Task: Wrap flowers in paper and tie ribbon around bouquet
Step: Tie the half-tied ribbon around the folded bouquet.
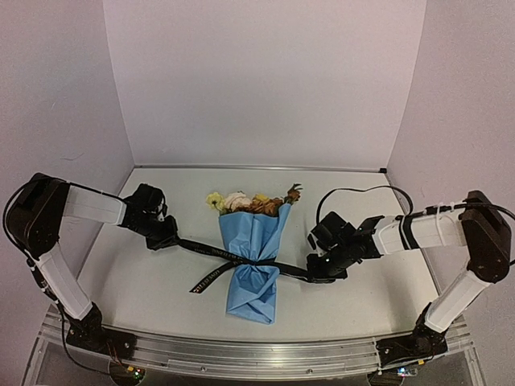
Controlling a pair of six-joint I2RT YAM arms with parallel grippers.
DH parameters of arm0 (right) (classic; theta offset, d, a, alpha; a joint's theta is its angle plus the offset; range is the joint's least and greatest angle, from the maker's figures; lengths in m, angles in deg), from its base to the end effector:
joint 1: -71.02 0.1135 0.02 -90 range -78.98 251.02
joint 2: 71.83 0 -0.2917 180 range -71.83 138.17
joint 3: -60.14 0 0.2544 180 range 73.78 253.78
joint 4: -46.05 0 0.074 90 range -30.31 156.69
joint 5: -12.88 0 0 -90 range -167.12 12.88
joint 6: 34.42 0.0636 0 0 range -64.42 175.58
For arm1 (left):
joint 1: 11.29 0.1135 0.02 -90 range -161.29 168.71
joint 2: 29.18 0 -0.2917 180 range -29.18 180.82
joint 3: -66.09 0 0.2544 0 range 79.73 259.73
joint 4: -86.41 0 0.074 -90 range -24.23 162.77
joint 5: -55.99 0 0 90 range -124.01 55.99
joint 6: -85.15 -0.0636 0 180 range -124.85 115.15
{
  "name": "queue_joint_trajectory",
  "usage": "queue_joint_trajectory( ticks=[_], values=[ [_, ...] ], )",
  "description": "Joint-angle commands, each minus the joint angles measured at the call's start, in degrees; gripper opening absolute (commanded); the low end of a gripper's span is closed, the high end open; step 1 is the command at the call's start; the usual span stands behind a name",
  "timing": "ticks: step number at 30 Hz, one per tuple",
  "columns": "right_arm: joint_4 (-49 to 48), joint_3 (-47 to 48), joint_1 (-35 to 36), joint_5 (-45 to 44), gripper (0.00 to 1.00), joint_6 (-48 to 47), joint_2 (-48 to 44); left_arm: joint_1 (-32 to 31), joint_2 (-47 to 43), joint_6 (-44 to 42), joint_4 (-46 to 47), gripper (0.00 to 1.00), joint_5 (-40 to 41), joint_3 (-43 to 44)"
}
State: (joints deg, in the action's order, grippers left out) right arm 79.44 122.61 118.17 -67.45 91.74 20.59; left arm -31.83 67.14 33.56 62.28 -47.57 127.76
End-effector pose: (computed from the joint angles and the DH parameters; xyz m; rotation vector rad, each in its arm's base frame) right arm 0.2058 0.2375 0.1558 -0.3284 2.8194 0.6263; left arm 0.3055 -0.1304 0.1426 -0.3317 2.6885 -0.6524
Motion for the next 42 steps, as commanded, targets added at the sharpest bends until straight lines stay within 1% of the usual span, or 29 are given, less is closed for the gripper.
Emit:
queue_joint_trajectory(
  ticks=[1, 4, 10, 12, 16, 20, 26, 29, 34, 36, 39, 42],
  values=[
    [10.4, 5.8, 1.1, -1.9, 0.00, -3.5, 1.4, 0.9, -1.7, -4.3, 1.8, 0.00, 2.9, 2.7],
    [12.4, 10.0, 1.5, -0.5, 0.00, -5.2, 2.4, -1.7, -2.3, -6.7, 1.4, 0.00, 3.6, 3.6],
    [16.9, 17.9, 4.9, -1.3, 0.00, -11.1, 2.5, -3.4, -3.7, -7.2, 2.2, 0.00, 4.4, 3.9],
    [18.2, 21.3, 5.0, -0.8, 0.00, -11.4, 2.8, -3.5, -3.5, -7.5, 1.7, 0.00, 4.4, 4.4],
    [23.8, 31.9, 5.0, 1.7, 0.00, -12.0, 5.6, -3.7, -2.9, -7.8, 0.7, 0.00, 4.7, 5.0],
    [24.9, 37.5, 5.1, 5.0, 0.00, -11.2, 8.1, -3.8, -2.7, -8.0, 0.5, 0.00, 4.5, 5.3],
    [25.9, 44.0, 5.8, 6.3, 0.00, -11.5, 9.0, -4.9, -2.2, -8.3, -1.1, 0.00, 5.1, 6.5],
    [28.1, 48.2, 6.1, 6.5, 0.00, -12.9, 9.5, -4.9, -2.7, -7.9, -2.2, 0.00, 6.3, 6.7],
    [33.8, 59.7, 6.0, 7.0, 0.00, -14.8, 13.4, -5.0, -5.0, -6.2, -4.5, 0.00, 9.8, 6.9],
    [35.9, 63.9, 6.0, 7.0, 0.00, -15.4, 14.9, -4.9, -5.9, -5.4, -4.9, 0.00, 9.9, 6.7],
    [38.6, 67.4, 6.0, 7.6, 0.00, -15.5, 17.0, -4.9, -6.3, -4.5, -6.2, 0.00, 10.3, 6.4],
    [40.7, 68.8, 6.1, 10.1, 0.00, -14.1, 19.7, -4.8, -6.5, -3.5, -7.2, 0.00, 11.6, 5.2]
  ],
)
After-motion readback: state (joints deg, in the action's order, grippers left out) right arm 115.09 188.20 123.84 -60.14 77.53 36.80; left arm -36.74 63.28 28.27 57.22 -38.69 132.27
